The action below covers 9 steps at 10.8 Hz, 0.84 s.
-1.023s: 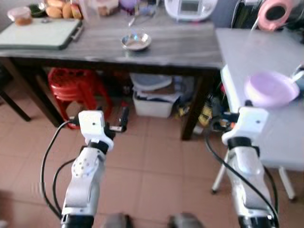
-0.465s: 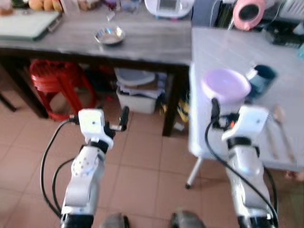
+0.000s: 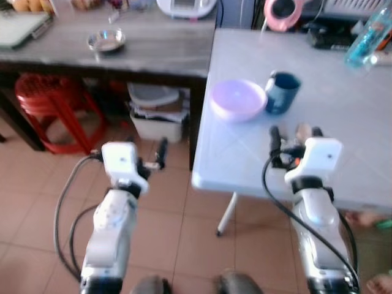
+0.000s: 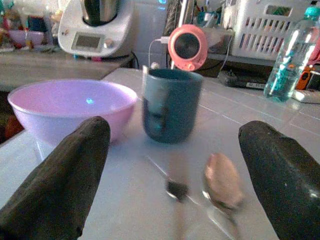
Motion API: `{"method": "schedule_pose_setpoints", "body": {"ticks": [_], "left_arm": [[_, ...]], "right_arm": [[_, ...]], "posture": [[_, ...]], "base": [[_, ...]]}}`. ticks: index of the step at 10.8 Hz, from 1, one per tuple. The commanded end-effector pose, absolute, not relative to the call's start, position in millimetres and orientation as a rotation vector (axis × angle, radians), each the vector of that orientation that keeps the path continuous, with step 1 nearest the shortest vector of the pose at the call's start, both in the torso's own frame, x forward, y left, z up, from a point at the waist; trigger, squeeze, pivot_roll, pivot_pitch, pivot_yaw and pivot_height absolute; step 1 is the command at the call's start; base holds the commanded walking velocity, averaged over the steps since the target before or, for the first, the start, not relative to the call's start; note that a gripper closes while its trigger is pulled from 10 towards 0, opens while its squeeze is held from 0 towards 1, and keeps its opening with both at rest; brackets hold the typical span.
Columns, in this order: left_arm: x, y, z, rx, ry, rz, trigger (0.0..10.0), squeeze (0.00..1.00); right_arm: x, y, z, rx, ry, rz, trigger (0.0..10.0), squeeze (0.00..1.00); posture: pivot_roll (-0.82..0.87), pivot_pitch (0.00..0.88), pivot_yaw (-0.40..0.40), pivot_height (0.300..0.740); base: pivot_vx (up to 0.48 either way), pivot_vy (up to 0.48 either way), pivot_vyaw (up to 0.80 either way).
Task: Setting the table
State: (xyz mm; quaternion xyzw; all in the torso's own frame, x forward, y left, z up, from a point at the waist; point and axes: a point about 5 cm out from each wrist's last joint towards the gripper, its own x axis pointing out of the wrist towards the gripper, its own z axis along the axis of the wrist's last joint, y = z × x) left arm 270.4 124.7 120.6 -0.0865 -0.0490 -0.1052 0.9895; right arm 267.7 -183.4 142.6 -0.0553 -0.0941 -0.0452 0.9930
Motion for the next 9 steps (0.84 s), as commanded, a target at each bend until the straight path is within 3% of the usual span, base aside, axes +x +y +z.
{"method": "schedule_pose_setpoints", "body": {"ticks": [1,3,9], "left_arm": [[269.4,122.8,124.0,-0.175,-0.118,-0.235,10.0,0.0],[268.7,121.3,125.0,-0.182,-0.123,-0.242,10.0,0.0],[268.0,120.8,126.2,-0.192,-0.131,-0.253,10.0,0.0]], "right_arm": [[268.4,-181.7,149.2,-0.114,-0.218,-0.084,10.0,0.0],[268.1,-182.4,149.1,-0.107,-0.218,-0.087,10.0,0.0],[273.4,-174.3,160.7,-0.194,-0.287,0.002,10.0,0.0]], "posture": [[-0.08,0.1,0.031,0.74],[-0.08,0.101,0.027,0.74],[-0.08,0.112,0.023,0.74]], "base": [[0.0,0.0,0.74],[0.0,0.0,0.0],[0.279,0.0,0.0]]}}
